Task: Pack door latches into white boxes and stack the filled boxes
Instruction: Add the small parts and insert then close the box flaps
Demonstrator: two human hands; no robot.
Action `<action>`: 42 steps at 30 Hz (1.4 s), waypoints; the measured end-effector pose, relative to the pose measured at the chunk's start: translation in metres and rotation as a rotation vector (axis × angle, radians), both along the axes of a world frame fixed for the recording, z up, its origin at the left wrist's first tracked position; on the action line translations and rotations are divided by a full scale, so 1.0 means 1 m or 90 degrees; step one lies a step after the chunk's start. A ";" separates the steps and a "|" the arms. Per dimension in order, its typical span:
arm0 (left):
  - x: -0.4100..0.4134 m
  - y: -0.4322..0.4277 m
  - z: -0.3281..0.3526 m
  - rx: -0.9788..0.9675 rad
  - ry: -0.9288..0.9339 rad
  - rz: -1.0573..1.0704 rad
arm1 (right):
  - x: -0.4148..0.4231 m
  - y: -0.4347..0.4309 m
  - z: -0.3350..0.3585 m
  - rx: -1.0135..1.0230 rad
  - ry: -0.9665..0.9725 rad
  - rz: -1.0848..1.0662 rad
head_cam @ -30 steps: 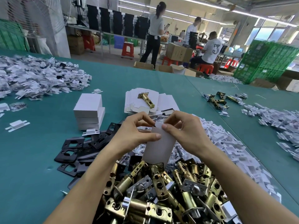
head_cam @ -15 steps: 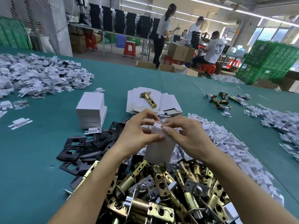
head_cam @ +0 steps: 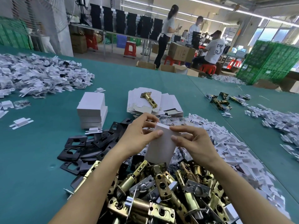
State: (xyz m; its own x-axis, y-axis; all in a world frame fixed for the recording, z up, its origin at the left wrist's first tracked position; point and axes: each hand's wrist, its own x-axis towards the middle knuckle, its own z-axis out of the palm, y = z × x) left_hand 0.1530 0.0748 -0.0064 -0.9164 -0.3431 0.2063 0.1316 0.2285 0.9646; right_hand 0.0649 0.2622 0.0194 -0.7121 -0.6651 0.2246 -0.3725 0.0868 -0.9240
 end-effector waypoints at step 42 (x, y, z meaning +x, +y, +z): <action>0.010 -0.132 -0.005 -0.361 -0.064 0.697 | -0.101 -0.145 -0.017 0.491 0.333 -0.109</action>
